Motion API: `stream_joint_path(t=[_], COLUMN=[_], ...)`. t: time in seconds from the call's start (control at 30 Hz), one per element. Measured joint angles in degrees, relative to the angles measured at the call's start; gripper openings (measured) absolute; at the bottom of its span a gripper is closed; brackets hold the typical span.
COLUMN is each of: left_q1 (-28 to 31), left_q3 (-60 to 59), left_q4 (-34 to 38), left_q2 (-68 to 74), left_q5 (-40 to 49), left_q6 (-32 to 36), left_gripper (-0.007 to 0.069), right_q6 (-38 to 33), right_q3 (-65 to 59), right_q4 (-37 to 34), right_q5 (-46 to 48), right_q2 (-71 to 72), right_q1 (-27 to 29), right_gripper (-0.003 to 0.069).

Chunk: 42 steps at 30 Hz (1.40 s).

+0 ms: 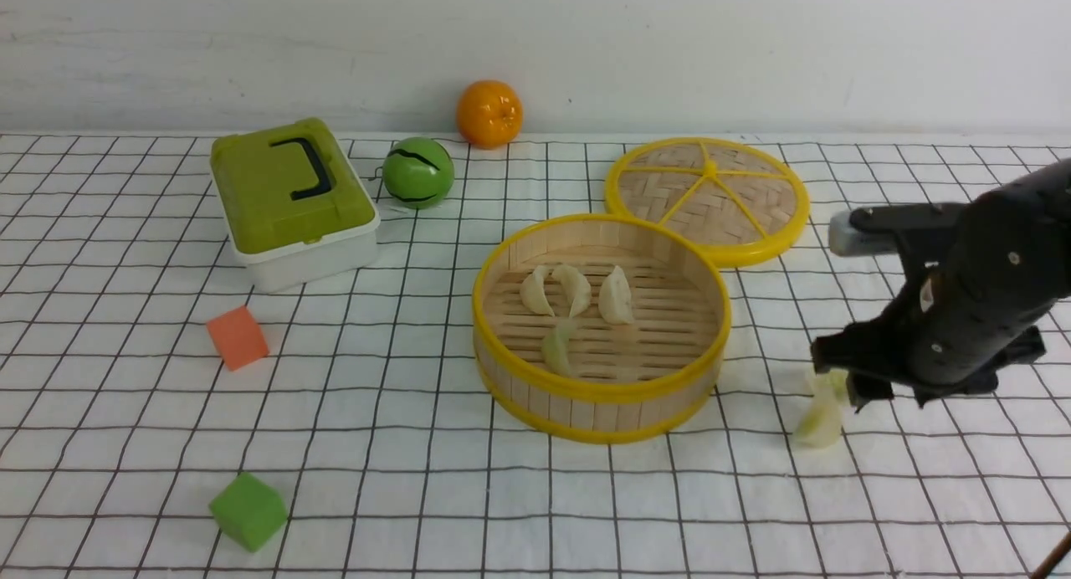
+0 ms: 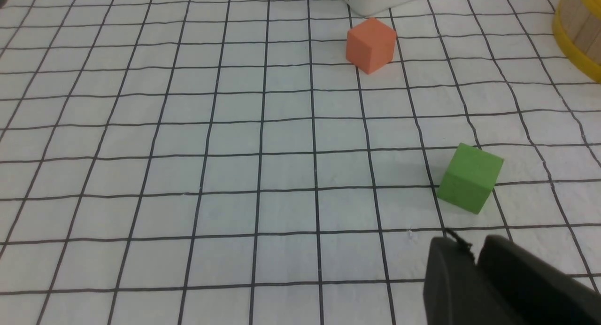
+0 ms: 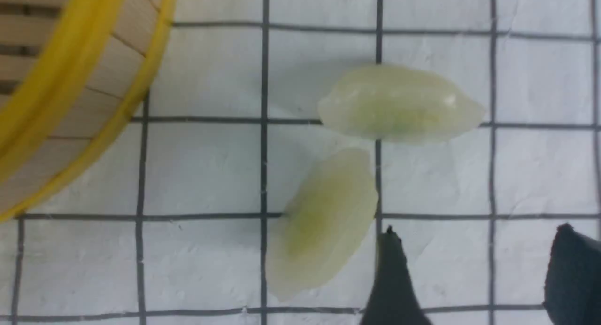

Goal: Put the dumplings into the steamer on the table with the white tablecloth.
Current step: 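Reach for and grasp a dumpling lying on the table beside the steamer, then place the dumpling in the bamboo steamer basket with the right gripper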

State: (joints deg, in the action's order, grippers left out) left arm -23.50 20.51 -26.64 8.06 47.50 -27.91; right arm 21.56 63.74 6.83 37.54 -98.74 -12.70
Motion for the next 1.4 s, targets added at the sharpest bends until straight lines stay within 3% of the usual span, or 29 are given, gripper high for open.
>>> stream_joint_path(t=[0.13,0.27,0.43,0.6,1.07,1.27,1.4], left_q1=[0.0,0.0,0.0,0.0,0.0,0.0,0.0], left_q3=[0.0,0.0,0.0,0.0,0.0,0.0,0.0], left_q4=[0.0,0.0,0.0,0.0,0.0,0.0,0.0], left_q2=[0.0,0.0,0.0,0.0,0.0,0.0,0.0], left_q5=[0.0,0.0,0.1,0.1,0.1,0.0,0.0], left_q6=[0.0,0.0,0.0,0.0,0.0,0.0,0.0], left_gripper=[0.0090,0.0090,0.0092,0.0092,0.0093,0.0097,0.0104], right_q6=[-6.0,-9.3,-9.2,-8.8,-8.8,-13.0,-15.2], right_q3=[-0.2,-0.2,-0.2,-0.1,0.5,2.4,6.9], right_q4=[-10.5,-14.8,-12.6,-10.9,-6.4,-7.6,-8.2], right_q5=[-2.5,-6.4,-7.3,-7.2,-5.4,-12.9,-18.4], right_q2=[-1.6,-2.6,-6.5,-8.1,1.0,5.8,0.8], right_q1=[-0.1,-0.5,-0.5,-0.5,-0.6,-6.9,-13.4], right_gripper=[0.0421,0.0421,0.0402,0.0316,0.0309,0.0309,0.0309])
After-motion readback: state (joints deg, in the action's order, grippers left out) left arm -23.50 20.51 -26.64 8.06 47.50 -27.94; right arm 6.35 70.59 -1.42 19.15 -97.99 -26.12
